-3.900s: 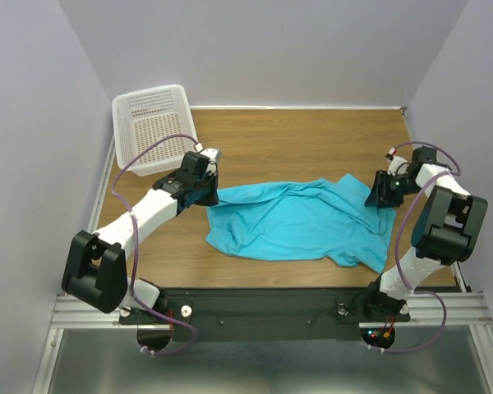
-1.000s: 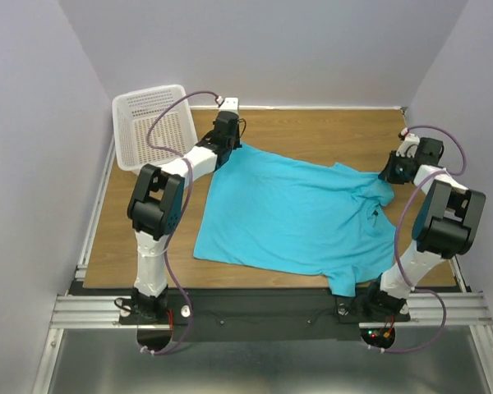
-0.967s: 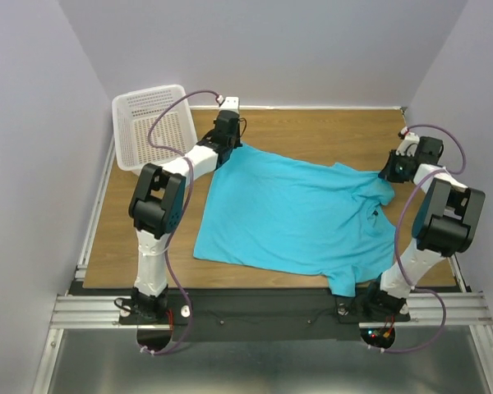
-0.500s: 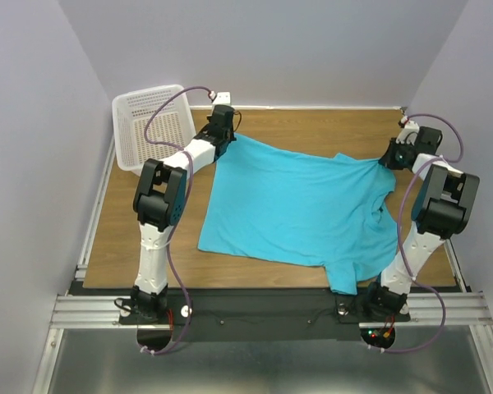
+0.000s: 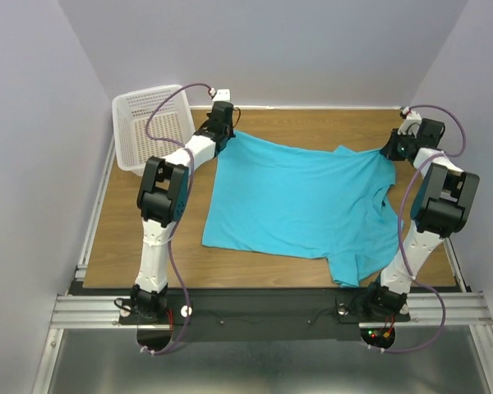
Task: Fold and stack the t-shirts
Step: Flatten the tshirt out
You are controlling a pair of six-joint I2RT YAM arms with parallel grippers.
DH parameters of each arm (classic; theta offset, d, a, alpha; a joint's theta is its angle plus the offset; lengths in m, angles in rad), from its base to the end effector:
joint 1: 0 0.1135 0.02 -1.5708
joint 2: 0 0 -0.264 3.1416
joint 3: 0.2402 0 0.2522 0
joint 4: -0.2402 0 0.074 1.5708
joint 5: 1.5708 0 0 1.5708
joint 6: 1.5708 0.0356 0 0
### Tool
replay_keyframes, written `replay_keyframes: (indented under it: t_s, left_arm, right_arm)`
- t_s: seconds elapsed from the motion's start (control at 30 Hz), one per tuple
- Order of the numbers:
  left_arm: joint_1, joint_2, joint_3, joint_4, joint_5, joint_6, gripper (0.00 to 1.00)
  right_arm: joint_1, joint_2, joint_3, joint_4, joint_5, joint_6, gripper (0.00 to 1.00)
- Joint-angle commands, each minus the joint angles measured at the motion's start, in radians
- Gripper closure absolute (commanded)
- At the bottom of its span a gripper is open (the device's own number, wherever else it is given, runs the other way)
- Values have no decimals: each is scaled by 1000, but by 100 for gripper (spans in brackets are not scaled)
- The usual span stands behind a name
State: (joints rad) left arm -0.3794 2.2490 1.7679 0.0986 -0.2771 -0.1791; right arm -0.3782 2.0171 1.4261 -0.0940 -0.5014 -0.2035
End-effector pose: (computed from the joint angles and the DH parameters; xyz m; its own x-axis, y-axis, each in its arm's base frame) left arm 0.4968 -0.1876 0.2185 -0.3626 -0.0399 -0.9311 0.0568 0.9963 -0.0648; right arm 0.4266 -0.1511 0.1984 -0.5714 0.0363 -0.8199 -0.1405 0.9799 0.1413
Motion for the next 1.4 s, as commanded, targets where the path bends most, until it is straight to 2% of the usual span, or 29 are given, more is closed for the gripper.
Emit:
replay_keyframes:
  t_s: [0.0,0.5,1.37]
  left_arm:
    - [16,-11,73,3,-4,23,100]
    - [42,-31,58,15,35,53,100]
    - [68,-98,-88,72,32,59,100]
  right_arm:
    - [1,-64,25,56,-34,-20,99]
    - [1,-159,-62,56,-101,-66,99]
    - [-44,-345,-319,59,-75,-192,100]
